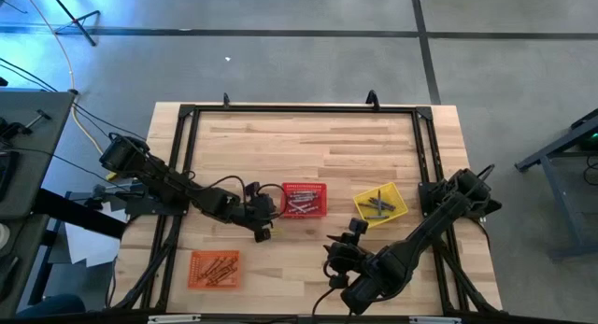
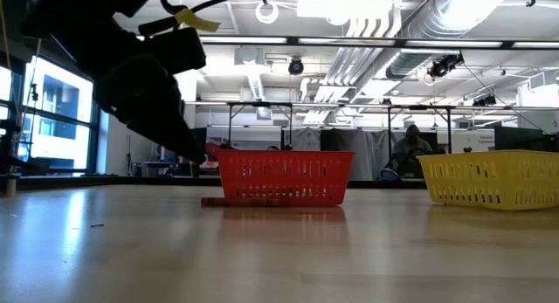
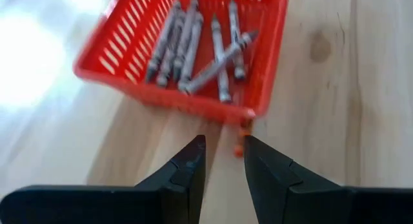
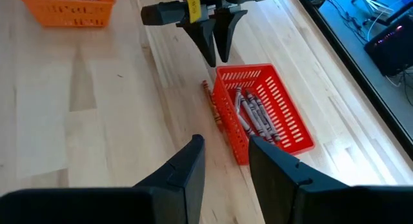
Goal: Sort crayons
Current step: Put the orange crayon into the orange bin
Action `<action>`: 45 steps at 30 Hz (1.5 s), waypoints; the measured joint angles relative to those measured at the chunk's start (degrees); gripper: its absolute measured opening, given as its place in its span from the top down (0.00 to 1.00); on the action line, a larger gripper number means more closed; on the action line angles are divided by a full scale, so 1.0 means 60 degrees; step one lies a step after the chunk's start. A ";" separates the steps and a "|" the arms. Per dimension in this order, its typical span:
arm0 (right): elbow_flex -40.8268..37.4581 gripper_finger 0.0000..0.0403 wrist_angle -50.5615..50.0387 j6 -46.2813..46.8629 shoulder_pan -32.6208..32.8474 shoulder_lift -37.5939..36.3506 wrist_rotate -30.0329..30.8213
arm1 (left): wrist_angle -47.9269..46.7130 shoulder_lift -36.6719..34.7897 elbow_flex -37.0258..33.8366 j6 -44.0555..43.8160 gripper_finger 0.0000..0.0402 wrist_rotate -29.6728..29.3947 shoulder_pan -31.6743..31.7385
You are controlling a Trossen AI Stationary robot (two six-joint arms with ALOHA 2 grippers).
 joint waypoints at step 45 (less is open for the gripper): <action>0.0000 0.72 -0.0077 -0.0002 -0.0527 -0.0004 -0.0219 | 0.5059 0.1025 -0.2073 -0.0105 0.77 0.1099 0.0116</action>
